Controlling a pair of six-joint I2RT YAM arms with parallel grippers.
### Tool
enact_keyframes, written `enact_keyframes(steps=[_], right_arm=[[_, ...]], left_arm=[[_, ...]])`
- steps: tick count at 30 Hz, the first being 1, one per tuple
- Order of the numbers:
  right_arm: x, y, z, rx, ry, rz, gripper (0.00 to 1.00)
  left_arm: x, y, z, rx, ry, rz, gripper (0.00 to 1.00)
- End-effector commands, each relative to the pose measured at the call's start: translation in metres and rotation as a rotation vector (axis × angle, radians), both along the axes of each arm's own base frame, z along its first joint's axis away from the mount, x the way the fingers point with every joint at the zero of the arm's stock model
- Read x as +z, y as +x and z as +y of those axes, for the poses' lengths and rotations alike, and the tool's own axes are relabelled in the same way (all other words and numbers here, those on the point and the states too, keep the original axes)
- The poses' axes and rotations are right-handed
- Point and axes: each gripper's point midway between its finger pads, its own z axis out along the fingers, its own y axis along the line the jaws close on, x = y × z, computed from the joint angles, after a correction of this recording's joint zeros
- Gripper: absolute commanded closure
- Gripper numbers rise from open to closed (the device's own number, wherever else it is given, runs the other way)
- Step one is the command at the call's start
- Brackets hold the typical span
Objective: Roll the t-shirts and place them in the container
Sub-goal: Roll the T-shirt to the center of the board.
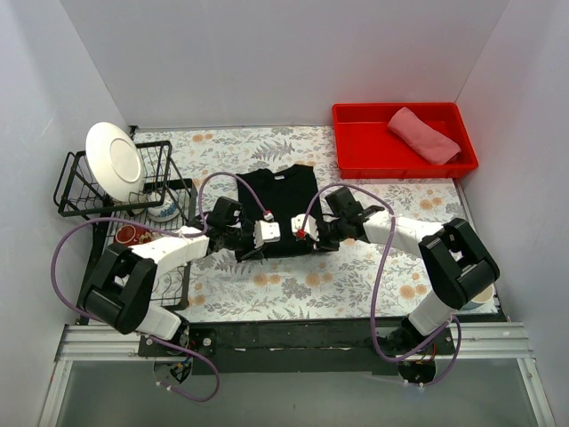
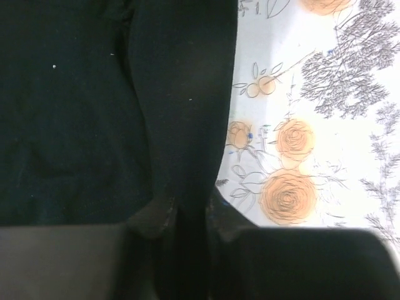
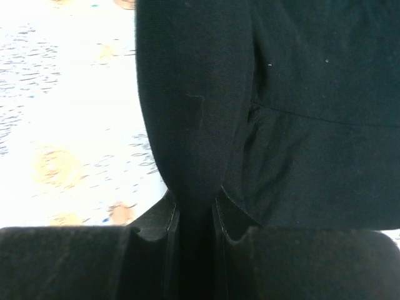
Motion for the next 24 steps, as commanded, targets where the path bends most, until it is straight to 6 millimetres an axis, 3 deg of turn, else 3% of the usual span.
enact_keyframes(steps=[1,5,10,14,15,17,19,24], right_arm=[[0.015,-0.024,-0.007,0.078,-0.028,0.097,0.99],[0.03,-0.06,-0.016,0.135,-0.041,0.266,0.99],[0.042,-0.112,-0.045,0.228,-0.133,0.52,0.99],[0.04,-0.112,-0.055,0.267,-0.169,0.594,0.99],[0.044,-0.1,-0.053,0.258,-0.157,0.588,0.99],[0.038,-0.098,-0.056,0.258,-0.186,0.688,0.99],[0.029,-0.082,-0.051,0.211,-0.196,0.735,0.99],[0.01,-0.067,-0.048,0.214,-0.206,0.761,0.99]], left_arm=[[0.021,-0.02,-0.004,-0.054,-0.022,0.099,1.0],[0.033,-0.062,0.002,-0.094,-0.014,0.342,1.0],[0.036,-0.088,0.008,-0.109,0.009,0.528,1.0],[0.021,-0.092,0.018,-0.108,0.053,0.613,1.0],[0.018,-0.091,0.019,-0.104,0.064,0.632,1.0],[0.007,-0.081,0.021,-0.081,0.082,0.666,1.0],[-0.002,-0.069,0.021,-0.053,0.094,0.673,1.0],[-0.016,-0.047,0.019,-0.026,0.112,0.67,1.0]])
